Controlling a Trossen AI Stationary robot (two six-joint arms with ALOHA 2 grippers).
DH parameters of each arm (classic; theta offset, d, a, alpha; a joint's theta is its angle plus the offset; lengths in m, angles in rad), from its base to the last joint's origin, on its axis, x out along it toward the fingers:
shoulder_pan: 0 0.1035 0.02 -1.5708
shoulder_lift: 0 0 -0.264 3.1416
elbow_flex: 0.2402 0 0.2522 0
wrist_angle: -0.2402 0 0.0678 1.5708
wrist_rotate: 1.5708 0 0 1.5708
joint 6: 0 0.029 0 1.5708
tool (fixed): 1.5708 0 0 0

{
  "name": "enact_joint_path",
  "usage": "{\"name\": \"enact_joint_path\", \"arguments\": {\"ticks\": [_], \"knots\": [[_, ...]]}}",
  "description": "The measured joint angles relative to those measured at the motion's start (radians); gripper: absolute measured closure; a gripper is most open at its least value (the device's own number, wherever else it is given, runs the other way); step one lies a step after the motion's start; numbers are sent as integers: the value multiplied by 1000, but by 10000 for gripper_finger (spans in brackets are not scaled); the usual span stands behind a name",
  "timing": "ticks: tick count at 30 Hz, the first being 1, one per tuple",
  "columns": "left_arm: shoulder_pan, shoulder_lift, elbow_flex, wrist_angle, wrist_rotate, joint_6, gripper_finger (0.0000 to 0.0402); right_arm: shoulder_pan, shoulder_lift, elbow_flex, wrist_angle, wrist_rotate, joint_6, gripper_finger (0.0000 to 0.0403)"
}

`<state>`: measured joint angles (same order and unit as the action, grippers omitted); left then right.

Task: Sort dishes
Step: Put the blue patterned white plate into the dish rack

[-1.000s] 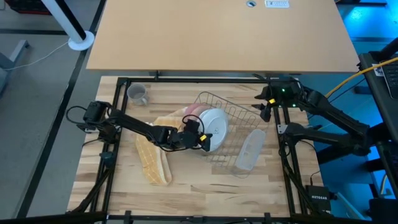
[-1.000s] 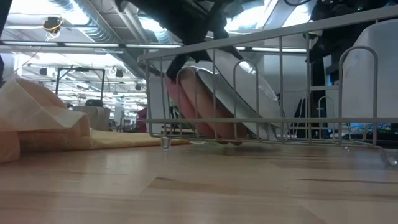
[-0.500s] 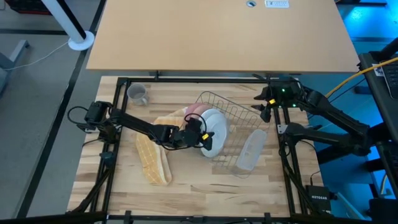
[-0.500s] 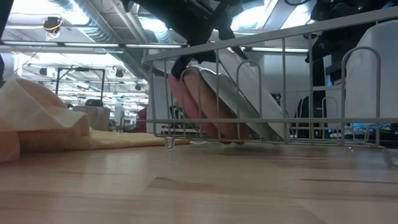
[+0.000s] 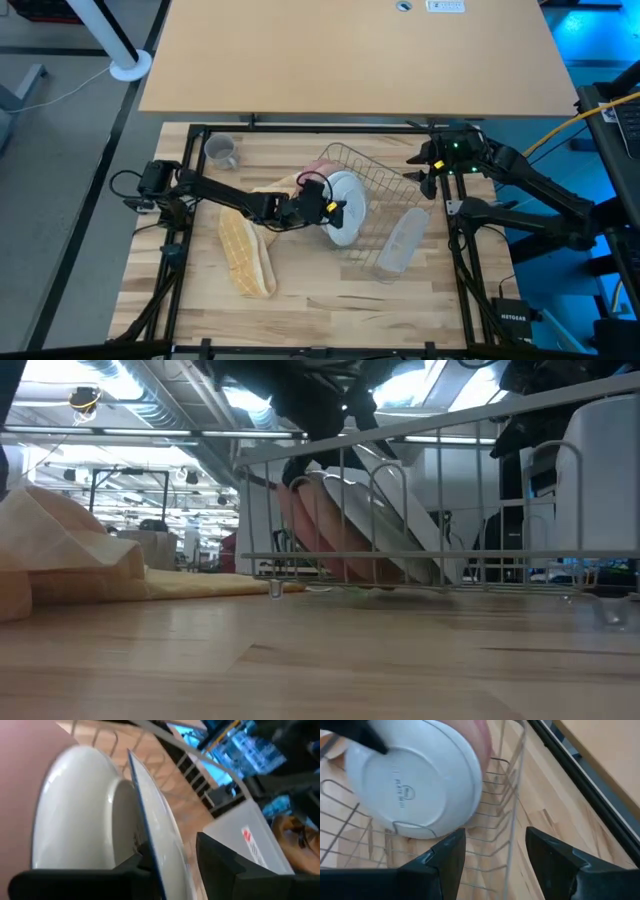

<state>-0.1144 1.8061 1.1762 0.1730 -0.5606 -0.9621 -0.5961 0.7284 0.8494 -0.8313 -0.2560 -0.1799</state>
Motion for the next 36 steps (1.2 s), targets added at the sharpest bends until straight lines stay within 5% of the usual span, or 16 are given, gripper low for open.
{"name": "enact_joint_path", "arguments": {"ticks": [17, 24, 36], "knots": [[70, 0, -1, 110, 10, 46, 304, 0, 0, 0, -1, 0, 0, 191], [41, 0, -2, 91, 87, 81, 304, 0, 0, 0, -9, 0, 0, 191], [30, -71, -2, -147, 93, 93, 304, 0, 0, 0, -17, 0, -1, 191]]}}
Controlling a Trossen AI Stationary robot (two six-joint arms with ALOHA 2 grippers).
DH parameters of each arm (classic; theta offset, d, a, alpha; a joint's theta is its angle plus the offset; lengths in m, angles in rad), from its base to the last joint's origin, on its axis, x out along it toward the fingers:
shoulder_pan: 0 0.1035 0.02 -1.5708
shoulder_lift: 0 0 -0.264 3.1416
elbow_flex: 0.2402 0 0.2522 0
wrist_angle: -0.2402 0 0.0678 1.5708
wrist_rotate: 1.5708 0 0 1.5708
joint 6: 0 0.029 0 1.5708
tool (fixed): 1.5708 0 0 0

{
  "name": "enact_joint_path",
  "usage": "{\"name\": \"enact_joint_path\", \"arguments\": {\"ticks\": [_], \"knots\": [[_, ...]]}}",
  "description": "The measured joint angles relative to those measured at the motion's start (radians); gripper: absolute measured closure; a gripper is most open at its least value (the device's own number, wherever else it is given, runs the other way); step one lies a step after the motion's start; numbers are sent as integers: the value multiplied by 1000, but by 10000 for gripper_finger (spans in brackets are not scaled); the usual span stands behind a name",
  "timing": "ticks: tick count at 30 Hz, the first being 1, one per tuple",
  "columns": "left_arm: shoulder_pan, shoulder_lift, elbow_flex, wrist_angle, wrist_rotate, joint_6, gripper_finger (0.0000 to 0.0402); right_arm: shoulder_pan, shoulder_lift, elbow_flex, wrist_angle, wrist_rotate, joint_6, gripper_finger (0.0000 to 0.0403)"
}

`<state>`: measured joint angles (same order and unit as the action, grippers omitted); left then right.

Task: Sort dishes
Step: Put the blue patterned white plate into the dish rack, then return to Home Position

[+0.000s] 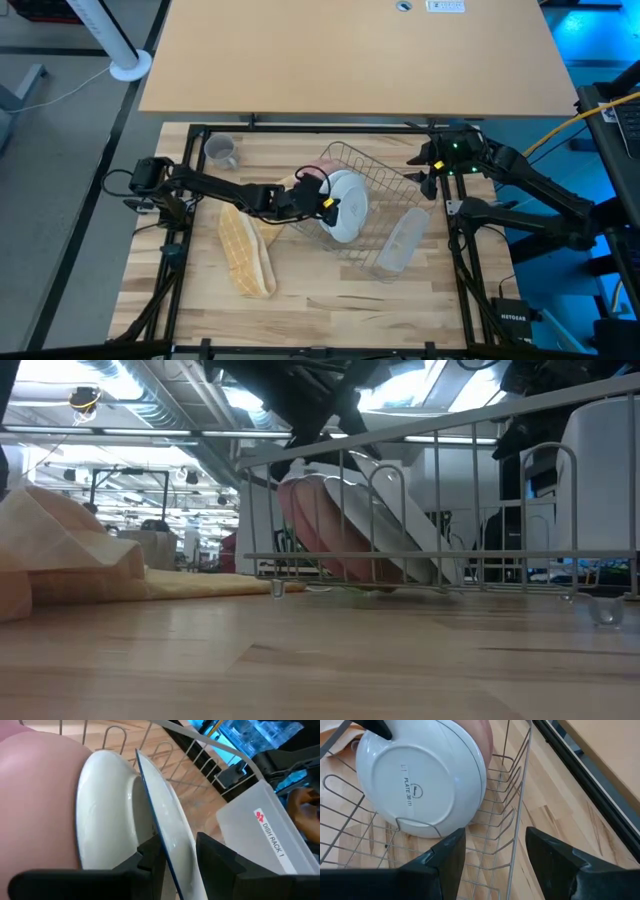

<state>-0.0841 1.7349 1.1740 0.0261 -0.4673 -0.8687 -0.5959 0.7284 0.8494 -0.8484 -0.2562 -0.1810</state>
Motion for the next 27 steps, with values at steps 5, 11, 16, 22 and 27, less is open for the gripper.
{"name": "enact_joint_path", "arguments": {"ticks": [5, 11, 16, 22, 27], "knots": [[0, -1, 0, 18, 0, -3, 304, 0, 0, 0, 0, 0, 0, 191], [0, -39, 0, -8, 1, 49, 304, 0, 0, 0, 0, 0, 0, 191], [8, -102, 0, -77, -3, 105, 304, 0, -11, 0, 2, 0, -6, 191], [27, -132, 0, -169, -4, 161, 304, 0, -61, 0, 13, 0, -6, 191], [39, -187, 0, -256, -4, 236, 304, 0, -138, 0, 15, 0, 22, 191]]}}
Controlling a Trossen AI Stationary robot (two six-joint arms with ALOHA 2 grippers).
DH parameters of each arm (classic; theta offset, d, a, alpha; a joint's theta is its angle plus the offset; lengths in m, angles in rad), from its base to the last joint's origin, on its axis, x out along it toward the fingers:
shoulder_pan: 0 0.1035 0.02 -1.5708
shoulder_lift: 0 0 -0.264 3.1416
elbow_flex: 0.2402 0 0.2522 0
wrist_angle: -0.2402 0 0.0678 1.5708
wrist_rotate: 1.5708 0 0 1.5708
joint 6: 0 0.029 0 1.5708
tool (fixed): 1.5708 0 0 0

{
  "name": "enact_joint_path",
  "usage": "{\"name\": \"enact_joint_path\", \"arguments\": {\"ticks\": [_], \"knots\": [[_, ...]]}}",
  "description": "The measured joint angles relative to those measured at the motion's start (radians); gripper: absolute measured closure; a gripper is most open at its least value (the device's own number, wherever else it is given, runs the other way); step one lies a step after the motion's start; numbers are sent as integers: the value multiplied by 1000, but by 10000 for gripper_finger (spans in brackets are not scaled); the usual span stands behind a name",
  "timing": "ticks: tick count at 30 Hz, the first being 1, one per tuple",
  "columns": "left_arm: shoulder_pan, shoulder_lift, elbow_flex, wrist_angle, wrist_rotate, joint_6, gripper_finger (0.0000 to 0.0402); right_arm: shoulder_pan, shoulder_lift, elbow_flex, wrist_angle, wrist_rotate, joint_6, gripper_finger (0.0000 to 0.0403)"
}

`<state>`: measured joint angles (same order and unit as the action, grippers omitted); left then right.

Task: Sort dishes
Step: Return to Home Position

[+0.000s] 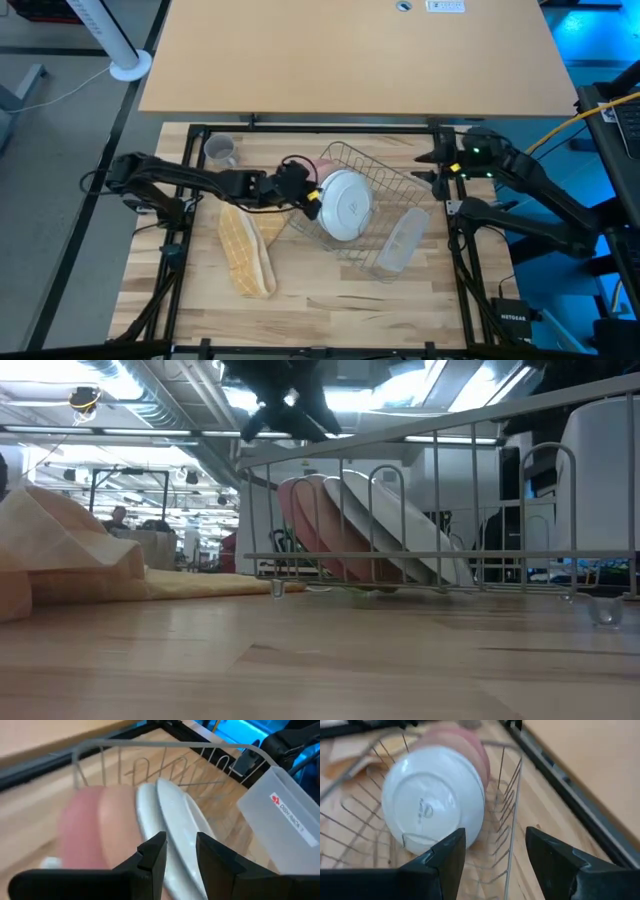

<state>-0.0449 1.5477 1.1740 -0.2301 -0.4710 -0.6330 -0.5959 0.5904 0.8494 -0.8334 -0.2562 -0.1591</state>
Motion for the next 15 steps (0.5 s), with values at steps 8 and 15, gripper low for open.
{"name": "enact_joint_path", "arguments": {"ticks": [8, 15], "knots": [[-48, -253, 0, -260, -58, 194, 304, 0, -195, 0, 0, -115, 111, 191], [-203, -432, -164, -323, -318, 352, 304, 0, -408, -5, 8, -156, 206, 191]]}}
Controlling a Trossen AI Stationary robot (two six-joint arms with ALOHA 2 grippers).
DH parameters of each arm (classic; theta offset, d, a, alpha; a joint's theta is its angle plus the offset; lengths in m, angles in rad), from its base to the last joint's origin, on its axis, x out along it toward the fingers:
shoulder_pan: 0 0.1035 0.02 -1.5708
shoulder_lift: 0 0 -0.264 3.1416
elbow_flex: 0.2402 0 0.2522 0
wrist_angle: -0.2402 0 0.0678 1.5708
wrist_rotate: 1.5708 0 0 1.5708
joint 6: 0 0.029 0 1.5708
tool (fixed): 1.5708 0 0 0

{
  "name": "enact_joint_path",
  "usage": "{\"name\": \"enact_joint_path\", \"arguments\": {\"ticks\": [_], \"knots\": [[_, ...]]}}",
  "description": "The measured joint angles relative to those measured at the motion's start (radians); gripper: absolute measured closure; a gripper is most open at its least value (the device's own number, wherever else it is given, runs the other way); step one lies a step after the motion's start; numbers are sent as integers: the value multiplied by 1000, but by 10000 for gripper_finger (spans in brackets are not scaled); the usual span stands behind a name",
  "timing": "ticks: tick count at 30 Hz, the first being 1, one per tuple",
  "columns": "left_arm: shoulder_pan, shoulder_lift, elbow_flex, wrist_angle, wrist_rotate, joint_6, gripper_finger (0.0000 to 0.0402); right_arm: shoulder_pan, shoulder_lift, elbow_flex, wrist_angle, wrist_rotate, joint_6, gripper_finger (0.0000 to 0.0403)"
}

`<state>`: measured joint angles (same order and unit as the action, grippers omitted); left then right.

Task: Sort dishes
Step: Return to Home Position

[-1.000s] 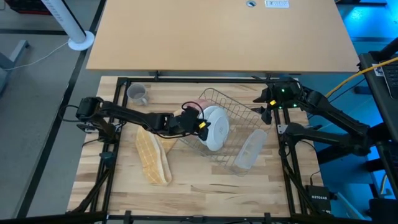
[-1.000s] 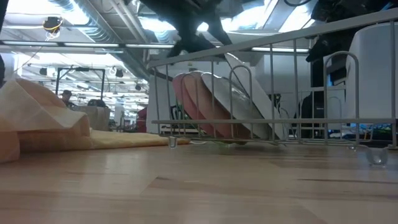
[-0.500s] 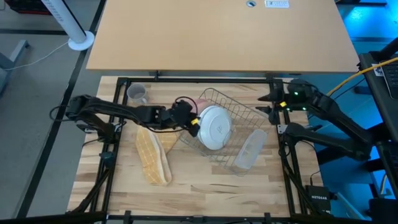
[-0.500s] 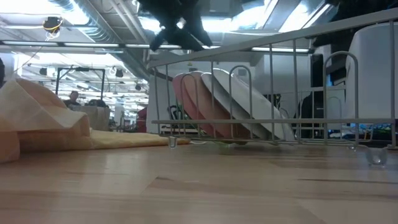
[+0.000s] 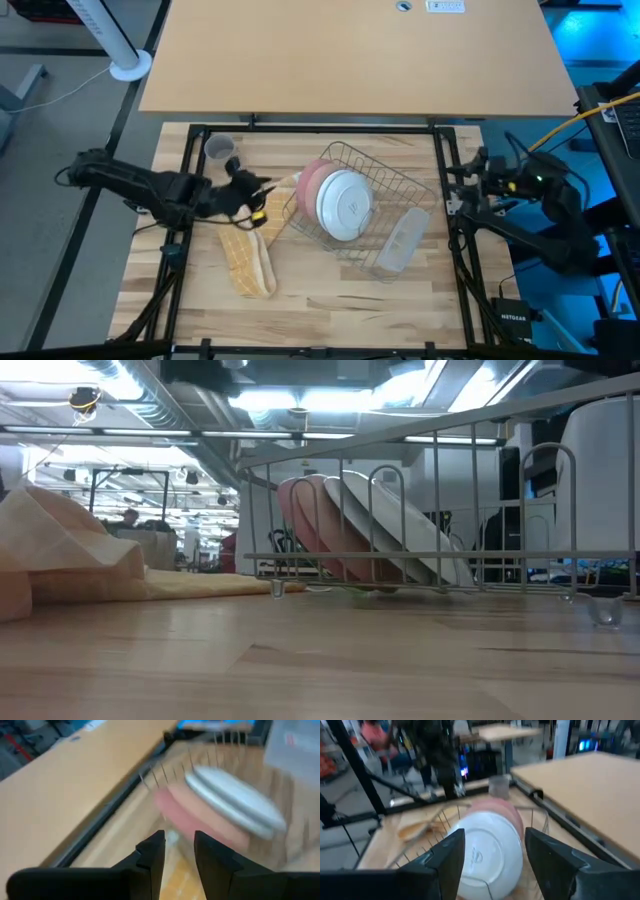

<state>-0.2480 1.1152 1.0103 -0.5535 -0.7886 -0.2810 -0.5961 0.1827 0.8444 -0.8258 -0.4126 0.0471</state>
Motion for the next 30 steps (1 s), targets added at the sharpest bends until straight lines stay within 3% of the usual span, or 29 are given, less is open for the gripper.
{"name": "enact_joint_path", "arguments": {"ticks": [5, 9, 11, 15, 17, 21, 27, 30], "knots": [[-87, -104, -260, 112, -40, -66, 304, 0, -175, -87, 17, -1, 69, 191], [-126, -192, -460, 261, -138, -136, 304, 0, -178, -155, -45, -37, 130, 191], [-132, -246, -526, 279, -157, -161, 304, 0, -177, -204, 40, -56, 134, 191], [-134, -355, -623, 314, -170, -164, 304, 0, -179, -346, 265, -133, 164, 191], [-134, -401, -663, 316, -169, -159, 304, 0, -179, -405, 430, -130, 166, 191], [-134, -485, -754, 323, -169, -158, 304, 0, -171, -512, 586, -130, 187, 191], [-129, -576, -903, 377, -168, -166, 304, 0, -173, -586, 601, -86, 186, 191], [-126, -594, -965, 505, -169, -151, 304, 0, -173, -628, 606, -87, 191, 191]]}}
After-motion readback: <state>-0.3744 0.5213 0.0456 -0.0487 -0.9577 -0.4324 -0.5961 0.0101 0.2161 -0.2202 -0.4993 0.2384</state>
